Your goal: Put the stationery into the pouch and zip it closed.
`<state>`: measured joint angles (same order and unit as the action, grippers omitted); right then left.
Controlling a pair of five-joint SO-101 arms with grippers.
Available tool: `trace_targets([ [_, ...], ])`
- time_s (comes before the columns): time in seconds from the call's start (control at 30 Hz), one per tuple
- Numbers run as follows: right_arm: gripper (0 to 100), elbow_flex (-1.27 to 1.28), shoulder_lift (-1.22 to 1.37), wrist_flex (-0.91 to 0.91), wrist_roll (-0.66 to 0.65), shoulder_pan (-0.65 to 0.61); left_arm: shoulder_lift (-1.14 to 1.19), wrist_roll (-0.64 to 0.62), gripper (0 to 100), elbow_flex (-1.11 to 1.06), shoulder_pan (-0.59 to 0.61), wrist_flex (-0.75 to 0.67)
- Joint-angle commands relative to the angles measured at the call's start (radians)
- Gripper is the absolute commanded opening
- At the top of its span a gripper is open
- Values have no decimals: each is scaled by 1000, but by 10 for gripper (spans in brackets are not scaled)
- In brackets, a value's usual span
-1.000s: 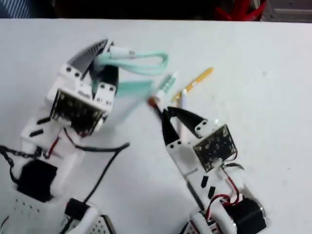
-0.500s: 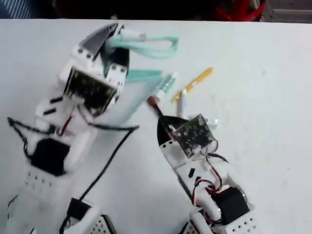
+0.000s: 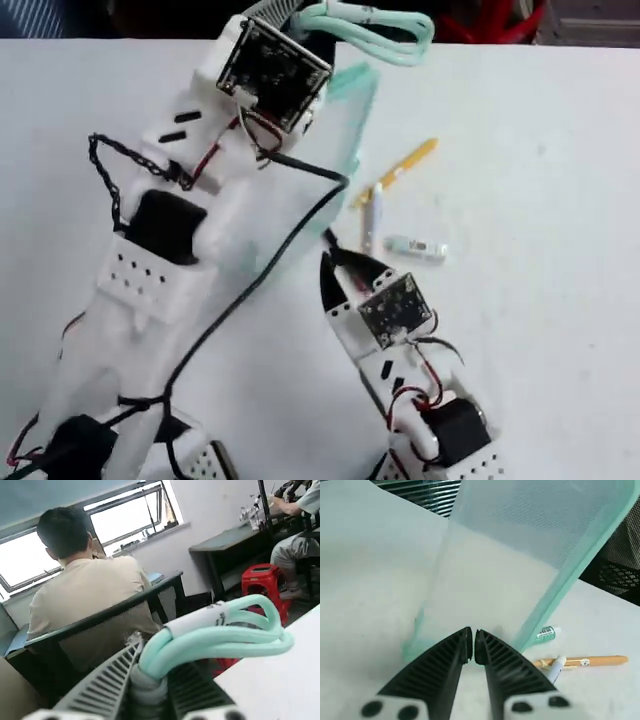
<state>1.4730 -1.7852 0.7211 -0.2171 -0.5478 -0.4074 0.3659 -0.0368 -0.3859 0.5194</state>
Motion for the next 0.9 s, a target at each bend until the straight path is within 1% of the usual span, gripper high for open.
trace_targets([
  [0.0,17,-8,-13,2,-9,10,-74,9,23,-121,39,60],
  [0.13,17,-8,-13,2,-9,10,-262,12,24,-330,41,69],
  [0.37,17,-8,-13,7,-9,10,-656,11,24,-609,117,83],
  [0.53,17,-8,-13,5,-9,10,-828,26,24,-767,119,124],
  [0.67,17,-9,-13,4,-9,10,-872,112,24,-787,127,121],
  [0.87,17,-8,-13,4,-9,10,-871,117,24,-700,124,123],
])
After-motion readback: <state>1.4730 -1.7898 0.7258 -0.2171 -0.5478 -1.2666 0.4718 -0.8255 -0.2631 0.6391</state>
